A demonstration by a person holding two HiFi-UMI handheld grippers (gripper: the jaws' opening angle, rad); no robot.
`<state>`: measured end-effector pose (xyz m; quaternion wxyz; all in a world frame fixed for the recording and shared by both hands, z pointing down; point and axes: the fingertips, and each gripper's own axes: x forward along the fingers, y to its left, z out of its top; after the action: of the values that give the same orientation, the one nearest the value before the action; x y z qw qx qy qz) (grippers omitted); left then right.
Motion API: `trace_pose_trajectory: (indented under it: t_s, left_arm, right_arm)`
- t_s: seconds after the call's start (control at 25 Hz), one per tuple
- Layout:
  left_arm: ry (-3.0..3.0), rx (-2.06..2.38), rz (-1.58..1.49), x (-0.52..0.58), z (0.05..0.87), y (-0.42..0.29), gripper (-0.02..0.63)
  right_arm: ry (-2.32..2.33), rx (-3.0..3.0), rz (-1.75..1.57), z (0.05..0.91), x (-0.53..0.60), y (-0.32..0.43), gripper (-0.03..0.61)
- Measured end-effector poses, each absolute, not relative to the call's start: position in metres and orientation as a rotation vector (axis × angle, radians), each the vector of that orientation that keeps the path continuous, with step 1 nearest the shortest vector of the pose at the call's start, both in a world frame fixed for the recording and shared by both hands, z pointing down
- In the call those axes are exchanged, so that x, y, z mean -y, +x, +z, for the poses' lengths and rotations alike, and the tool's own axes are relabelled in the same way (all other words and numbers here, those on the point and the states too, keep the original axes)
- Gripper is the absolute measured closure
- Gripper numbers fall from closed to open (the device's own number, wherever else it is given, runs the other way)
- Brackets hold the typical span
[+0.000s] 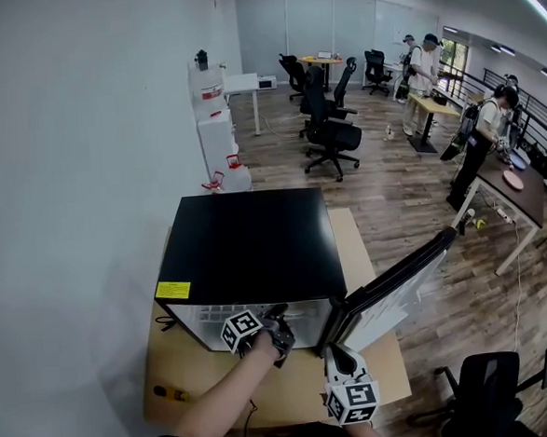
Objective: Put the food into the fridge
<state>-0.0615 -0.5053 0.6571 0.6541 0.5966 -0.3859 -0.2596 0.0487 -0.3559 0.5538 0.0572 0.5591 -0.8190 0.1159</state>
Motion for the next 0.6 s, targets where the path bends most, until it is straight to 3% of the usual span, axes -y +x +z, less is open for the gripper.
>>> trace_pose_trajectory:
  t_s: [0.6]
  left_arm:
    - [1.408,0.929,-0.413,0.5097,0.6603,-0.0582,0.575]
  right_arm:
    - [1.723,2.454,0.338,0.5512,0.3523,0.0497,0.518]
